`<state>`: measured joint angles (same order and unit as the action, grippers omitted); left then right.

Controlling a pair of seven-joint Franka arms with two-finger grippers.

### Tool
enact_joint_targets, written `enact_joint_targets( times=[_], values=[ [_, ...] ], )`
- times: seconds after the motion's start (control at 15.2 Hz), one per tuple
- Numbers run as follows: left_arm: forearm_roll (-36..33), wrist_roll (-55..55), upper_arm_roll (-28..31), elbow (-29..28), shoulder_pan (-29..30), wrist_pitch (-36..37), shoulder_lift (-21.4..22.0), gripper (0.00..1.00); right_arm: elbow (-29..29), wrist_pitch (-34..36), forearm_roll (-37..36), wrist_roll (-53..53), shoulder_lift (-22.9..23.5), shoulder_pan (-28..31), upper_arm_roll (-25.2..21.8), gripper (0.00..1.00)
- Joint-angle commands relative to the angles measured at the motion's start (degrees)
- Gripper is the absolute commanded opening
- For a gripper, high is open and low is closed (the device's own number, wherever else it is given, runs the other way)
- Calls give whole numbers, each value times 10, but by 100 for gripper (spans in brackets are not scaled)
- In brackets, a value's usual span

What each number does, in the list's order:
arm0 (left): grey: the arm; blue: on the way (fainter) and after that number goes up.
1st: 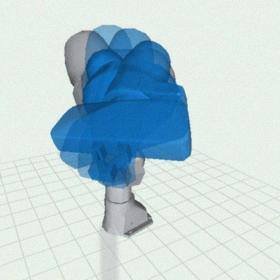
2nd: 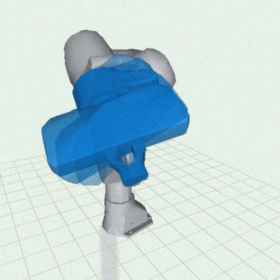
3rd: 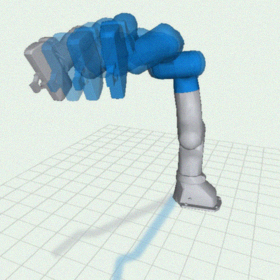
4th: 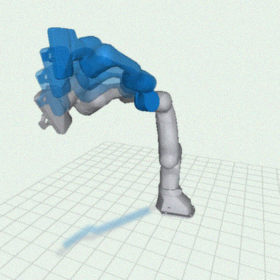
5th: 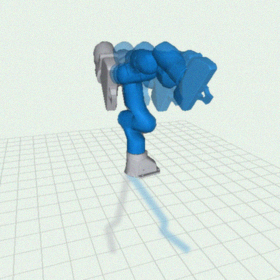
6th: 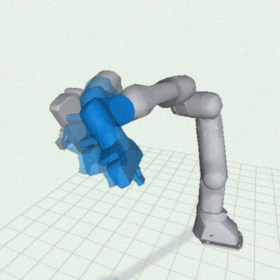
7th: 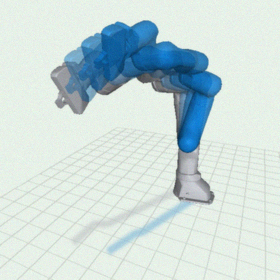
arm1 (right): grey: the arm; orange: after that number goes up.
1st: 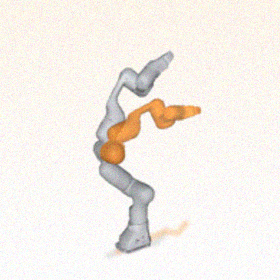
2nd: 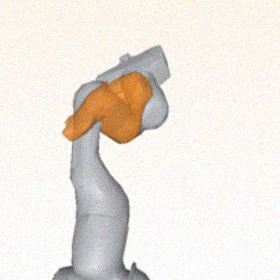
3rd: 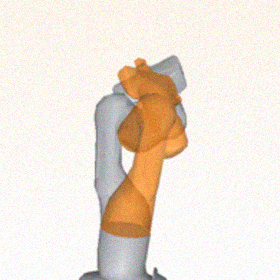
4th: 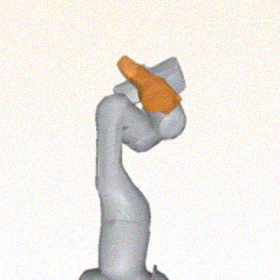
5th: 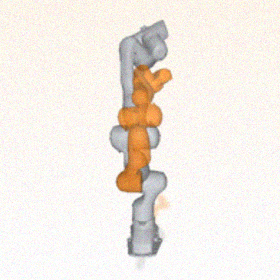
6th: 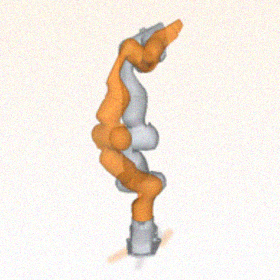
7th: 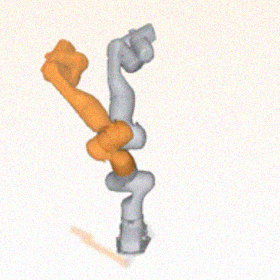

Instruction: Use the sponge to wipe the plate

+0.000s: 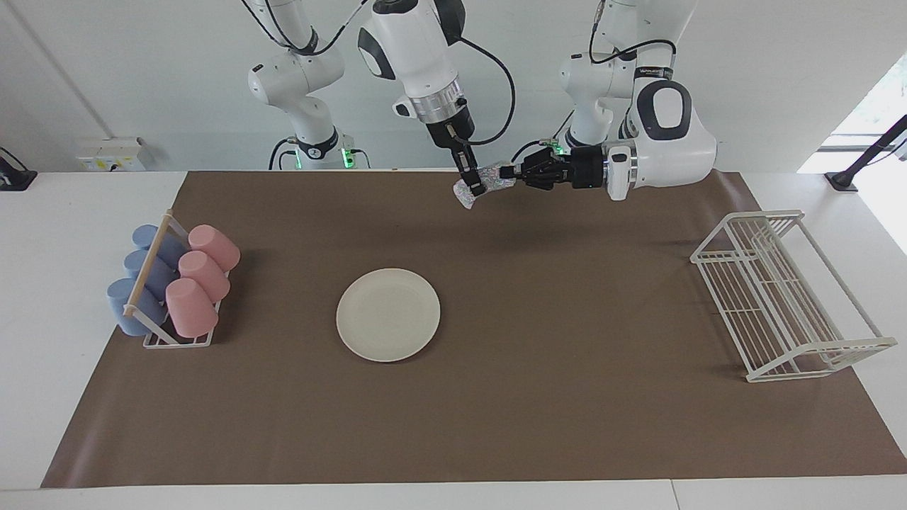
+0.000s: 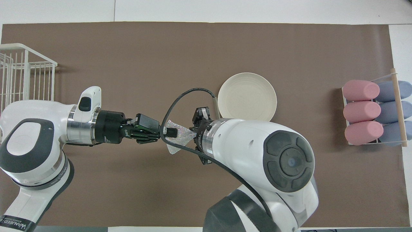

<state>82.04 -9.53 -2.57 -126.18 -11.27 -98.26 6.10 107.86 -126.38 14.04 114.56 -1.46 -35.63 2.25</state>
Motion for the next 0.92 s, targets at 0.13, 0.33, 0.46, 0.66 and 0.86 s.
enact_joint_targets(
  times=[0.13,0.33,0.46,0.66,0.86],
  values=[
    [8,-8,4,-13,-12,3,12,2,-7,-1,8,3,3,10,2,0],
    [8,-3,5,-12,-15,4,12,100,-3,3,7,1,2,12,0,0],
    [7,-3,5,-12,-15,4,12,100,4,7,5,-13,0,26,0,0],
    [6,-3,5,-12,-15,4,12,100,25,4,5,-80,3,66,1,0],
    [0,-4,5,-12,-15,3,12,100,53,-23,4,-173,33,116,1,0]
  ],
)
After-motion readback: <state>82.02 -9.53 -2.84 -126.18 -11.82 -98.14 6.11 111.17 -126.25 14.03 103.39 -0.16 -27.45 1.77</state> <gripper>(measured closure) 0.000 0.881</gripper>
